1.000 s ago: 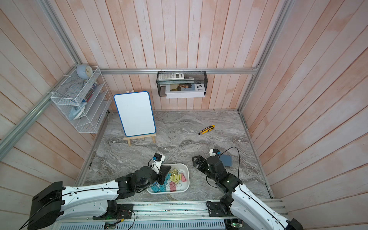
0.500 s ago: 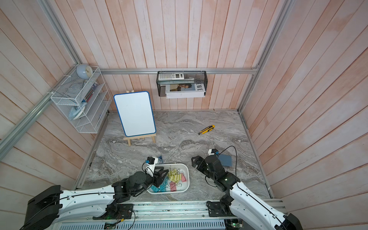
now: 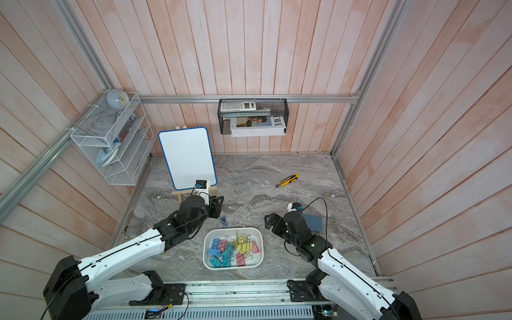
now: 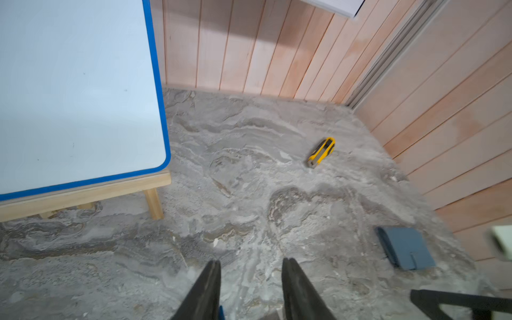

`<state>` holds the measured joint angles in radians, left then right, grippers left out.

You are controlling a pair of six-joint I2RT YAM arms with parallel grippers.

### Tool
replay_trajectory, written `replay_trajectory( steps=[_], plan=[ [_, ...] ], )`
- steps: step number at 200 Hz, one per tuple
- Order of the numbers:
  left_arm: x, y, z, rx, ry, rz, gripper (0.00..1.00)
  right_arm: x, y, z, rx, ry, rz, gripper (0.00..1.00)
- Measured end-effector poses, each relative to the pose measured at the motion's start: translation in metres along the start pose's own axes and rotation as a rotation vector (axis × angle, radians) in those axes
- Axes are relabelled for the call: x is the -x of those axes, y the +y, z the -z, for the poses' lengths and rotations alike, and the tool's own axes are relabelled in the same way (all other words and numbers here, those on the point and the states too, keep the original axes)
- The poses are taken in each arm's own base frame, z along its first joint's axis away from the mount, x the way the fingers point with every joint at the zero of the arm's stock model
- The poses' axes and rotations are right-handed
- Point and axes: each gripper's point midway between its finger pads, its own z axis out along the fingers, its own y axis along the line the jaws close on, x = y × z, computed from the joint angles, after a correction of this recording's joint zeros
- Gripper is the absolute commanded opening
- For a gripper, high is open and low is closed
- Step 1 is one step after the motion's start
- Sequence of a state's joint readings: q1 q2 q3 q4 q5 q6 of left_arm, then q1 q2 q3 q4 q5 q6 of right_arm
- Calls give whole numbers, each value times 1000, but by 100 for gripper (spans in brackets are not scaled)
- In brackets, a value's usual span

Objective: Put the binder clips in the storage box
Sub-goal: Place the binder clip in the storage box, then pick up the binder clip at the center of the board.

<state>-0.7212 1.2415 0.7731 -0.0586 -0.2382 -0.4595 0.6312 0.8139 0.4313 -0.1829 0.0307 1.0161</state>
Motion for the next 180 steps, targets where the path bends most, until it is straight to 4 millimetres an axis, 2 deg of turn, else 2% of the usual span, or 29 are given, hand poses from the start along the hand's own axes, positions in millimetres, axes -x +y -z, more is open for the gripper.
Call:
replay_trajectory(
  steps=[19, 51, 86, 118, 137, 180],
  plan=[
    [-28, 15, -19, 38, 146, -25, 40, 1, 2, 1, 5, 1, 4, 98],
    [-59, 16, -34, 50, 322, -98, 42, 0, 1, 1, 2, 2, 15, 98],
    [-78, 19, -44, 59, 418, -163, 57, 0, 1, 1, 0, 4, 15, 98],
    [-89, 8, -59, 3, 496, -206, 65, 0, 1, 1, -1, 4, 15, 98],
    [-97, 4, -67, -23, 531, -238, 74, 0, 1, 2, -1, 4, 15, 98],
    [-112, 13, -68, -25, 594, -284, 78, 1, 2, 6, 10, -3, 14, 98]
  ],
)
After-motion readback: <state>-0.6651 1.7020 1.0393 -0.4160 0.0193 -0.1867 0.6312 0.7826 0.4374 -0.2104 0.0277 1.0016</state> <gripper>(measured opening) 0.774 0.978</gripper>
